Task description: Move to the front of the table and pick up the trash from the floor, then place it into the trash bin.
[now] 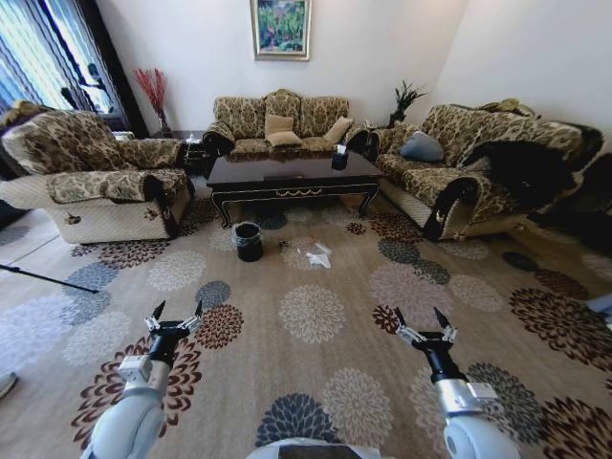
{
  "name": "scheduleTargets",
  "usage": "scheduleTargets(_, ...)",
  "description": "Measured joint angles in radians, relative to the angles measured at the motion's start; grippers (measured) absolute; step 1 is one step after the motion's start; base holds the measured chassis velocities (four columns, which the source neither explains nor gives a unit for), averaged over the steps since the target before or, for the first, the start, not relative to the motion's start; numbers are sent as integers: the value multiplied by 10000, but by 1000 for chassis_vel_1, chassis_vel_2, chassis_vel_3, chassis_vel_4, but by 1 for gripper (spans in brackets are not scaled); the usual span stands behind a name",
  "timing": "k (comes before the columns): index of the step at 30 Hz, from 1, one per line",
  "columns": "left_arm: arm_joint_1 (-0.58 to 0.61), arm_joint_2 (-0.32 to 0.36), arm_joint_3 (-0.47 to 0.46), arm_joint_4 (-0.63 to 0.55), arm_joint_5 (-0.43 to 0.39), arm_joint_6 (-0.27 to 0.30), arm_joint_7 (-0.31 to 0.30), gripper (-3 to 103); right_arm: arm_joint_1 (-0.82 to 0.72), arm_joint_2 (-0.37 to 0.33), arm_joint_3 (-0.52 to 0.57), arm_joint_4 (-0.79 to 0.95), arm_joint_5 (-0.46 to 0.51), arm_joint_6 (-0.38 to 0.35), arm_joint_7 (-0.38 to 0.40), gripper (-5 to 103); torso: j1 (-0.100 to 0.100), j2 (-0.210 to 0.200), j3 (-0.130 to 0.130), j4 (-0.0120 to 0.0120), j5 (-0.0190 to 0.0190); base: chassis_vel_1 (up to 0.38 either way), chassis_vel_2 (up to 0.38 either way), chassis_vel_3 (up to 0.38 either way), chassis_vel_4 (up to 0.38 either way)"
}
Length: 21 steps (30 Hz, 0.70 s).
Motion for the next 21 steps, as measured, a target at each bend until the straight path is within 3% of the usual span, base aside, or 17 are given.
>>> scheduleTargets(21,-268,203,-197,-55,-511,190,-128,100,-14,46,-136,188,-158,-51,75,100,-419,-964,-545,0,0,0,0,0,0)
